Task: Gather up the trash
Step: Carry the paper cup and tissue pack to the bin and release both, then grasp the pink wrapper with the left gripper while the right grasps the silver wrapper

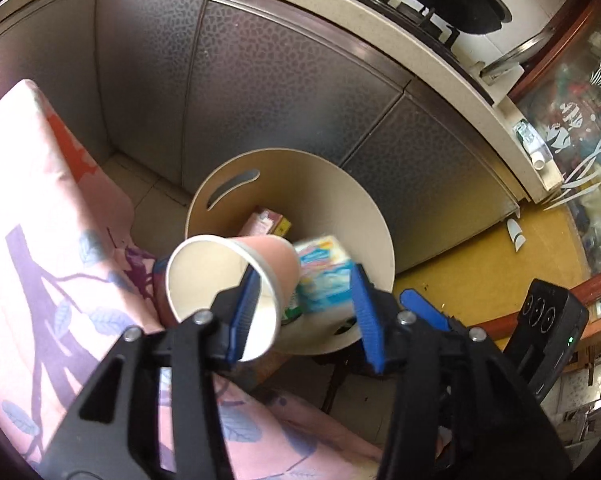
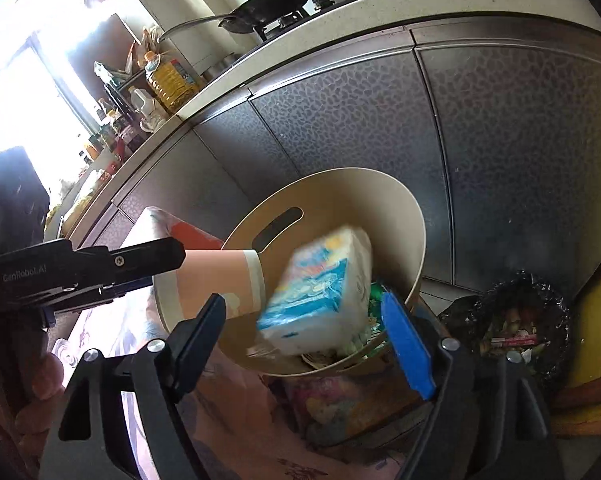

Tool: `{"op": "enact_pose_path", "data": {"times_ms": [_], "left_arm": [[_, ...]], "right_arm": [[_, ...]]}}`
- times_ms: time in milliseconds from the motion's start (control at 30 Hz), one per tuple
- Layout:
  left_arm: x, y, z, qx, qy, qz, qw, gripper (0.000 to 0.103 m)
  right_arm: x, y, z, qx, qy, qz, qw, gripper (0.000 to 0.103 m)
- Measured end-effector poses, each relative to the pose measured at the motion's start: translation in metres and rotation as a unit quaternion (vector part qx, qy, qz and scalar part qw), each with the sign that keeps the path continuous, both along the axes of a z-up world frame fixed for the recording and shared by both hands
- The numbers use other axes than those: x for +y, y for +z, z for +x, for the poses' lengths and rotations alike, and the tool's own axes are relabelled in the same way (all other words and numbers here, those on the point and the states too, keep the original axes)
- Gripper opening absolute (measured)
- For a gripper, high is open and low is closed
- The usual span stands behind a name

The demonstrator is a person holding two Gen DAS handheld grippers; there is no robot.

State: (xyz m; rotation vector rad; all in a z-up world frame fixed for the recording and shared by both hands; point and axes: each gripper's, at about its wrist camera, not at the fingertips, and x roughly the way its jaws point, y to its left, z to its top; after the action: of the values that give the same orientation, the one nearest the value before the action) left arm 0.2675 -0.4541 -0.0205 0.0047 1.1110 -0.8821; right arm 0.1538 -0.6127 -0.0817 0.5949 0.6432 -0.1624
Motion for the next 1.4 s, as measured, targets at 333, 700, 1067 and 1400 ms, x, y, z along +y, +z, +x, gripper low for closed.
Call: {"op": "enact_pose_path", "data": {"times_ms": [333, 700, 1067, 1400], "left_arm": [[0.024, 0.024, -0.023, -0.023, -0.003, -0.014, 0.9996, 0.047], [0.129, 0.014, -0.102, -0.083, 0.008, 0.016, 0.9964, 0.047], [0.318, -0.02, -0.163, -0.073, 0.137, 0.045, 0.9869, 0.047], [0.487, -0.014, -0.194, -0.068, 0.325, 0.009, 0.9432, 0.047]], "right_arm": [[0.021, 0.009, -0.029, -0.024, 0.006, 0.017, 1.0, 0.077], [0.077, 0.026, -0.05, -0.047, 0.07, 0.028, 0.996, 0.077], [0.187, 0.023, -0.028, -0.003, 0.195, 0.036, 0.98, 0.058], [0.359, 0.029, -0.007, 0.027, 0.376, -0.035, 0.926, 0.057]]}}
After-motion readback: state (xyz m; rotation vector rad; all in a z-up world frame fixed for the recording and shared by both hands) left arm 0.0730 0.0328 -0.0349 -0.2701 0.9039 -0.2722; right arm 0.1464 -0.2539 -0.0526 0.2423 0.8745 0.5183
